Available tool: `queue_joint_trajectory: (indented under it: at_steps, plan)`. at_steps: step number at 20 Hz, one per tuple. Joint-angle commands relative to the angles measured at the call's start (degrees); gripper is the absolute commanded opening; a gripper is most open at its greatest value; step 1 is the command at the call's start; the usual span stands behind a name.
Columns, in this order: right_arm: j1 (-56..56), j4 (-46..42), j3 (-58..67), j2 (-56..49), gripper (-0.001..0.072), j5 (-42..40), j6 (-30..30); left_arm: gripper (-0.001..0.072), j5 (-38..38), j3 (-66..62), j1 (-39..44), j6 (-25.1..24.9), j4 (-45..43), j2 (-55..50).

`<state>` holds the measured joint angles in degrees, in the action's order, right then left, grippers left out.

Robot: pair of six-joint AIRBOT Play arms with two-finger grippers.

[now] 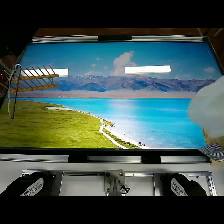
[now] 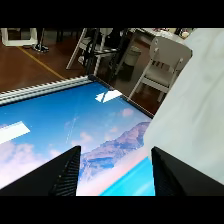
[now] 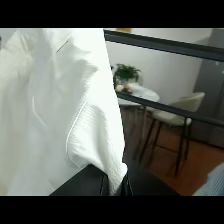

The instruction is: Fold the shirts.

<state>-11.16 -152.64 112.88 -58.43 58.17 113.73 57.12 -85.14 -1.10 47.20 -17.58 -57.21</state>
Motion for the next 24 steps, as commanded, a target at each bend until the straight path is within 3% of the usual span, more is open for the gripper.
queue_joint_trajectory:
  at_steps: [1,8,14,24]
  plan:
    - [-8.7,5.0,0.0,-0.7,0.008,0.2,2.6,0.0533,-0.2,0.0,-0.1,0.0,-0.5,0.0]
    - [-10.4,4.9,0.0,-4.4,0.008,-1.1,2.6,0.0532,-2.5,0.0,-0.1,0.0,-0.5,0.0]
    - [-10.4,3.6,0.0,-4.3,0.008,-9.9,2.4,0.0532,-3.2,0.0,-0.1,0.1,-0.5,0.0]
    - [-21.2,3.6,0.0,-4.7,0.008,-9.8,5.5,0.0532,-3.1,0.0,-0.1,1.1,-0.5,0.0]
